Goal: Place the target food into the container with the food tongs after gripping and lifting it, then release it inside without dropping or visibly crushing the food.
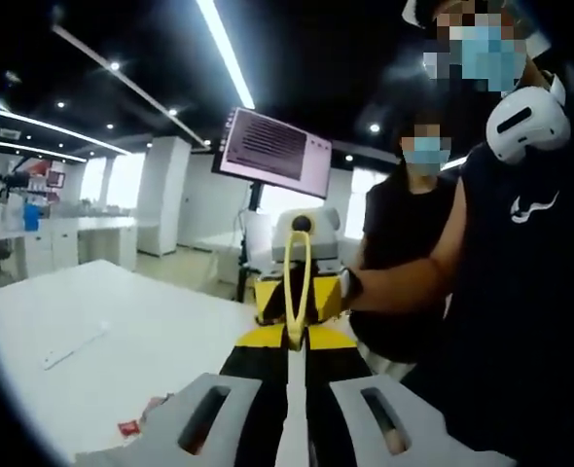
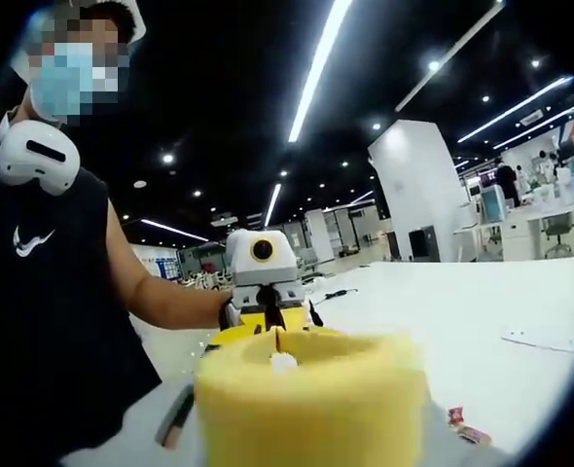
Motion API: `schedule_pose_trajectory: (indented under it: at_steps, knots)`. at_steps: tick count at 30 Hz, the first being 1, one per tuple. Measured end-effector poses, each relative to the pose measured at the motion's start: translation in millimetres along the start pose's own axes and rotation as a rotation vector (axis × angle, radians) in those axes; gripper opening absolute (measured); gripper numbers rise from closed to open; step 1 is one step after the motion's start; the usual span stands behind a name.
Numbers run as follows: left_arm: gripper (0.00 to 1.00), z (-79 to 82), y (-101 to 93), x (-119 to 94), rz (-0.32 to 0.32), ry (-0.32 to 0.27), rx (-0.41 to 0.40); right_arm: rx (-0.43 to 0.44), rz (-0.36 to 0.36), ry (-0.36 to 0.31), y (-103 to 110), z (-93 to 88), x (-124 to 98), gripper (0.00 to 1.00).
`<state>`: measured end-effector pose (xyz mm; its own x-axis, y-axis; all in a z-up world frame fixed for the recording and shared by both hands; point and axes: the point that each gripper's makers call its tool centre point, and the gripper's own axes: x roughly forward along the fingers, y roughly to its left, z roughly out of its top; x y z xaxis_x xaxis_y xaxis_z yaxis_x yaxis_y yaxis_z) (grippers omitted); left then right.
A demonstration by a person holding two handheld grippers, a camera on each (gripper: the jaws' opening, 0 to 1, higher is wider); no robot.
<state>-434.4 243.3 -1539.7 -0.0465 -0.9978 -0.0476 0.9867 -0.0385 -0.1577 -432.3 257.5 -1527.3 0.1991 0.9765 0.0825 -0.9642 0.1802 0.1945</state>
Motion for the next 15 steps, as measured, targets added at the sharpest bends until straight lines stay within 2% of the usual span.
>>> schedule_pose_trajectory:
  at_steps: [3,7,10,12,14,15]
  knots:
    - [0.0,-3.6,-2.3,3.1,-0.008,0.023,0.008,-0.01,0.008,0.0,3.3,-1.1,2.6,0.18]
    - [0.0,-2.6,-1.2,1.2,-0.001,0.014,0.001,-0.045,0.002,-0.002,1.7,0.1,1.8,0.17]
    - [0.02,-3.6,-0.8,1.3,-0.003,0.025,-0.008,-0.03,0.004,0.004,1.7,-0.8,1.7,0.18]
    - [0.04,-4.3,-1.0,1.9,-0.001,0.033,0.008,-0.03,0.003,0.012,0.9,-2.4,1.8,0.19]
    - [0.11,-5.3,0.8,1.8,0.011,0.039,-0.002,-0.034,-0.001,0.022,0.7,-3.5,1.0,0.21]
    - [0.12,-5.4,2.4,2.0,0.022,0.039,0.021,-0.048,-0.012,0.027,-1.2,-3.9,0.7,0.22]
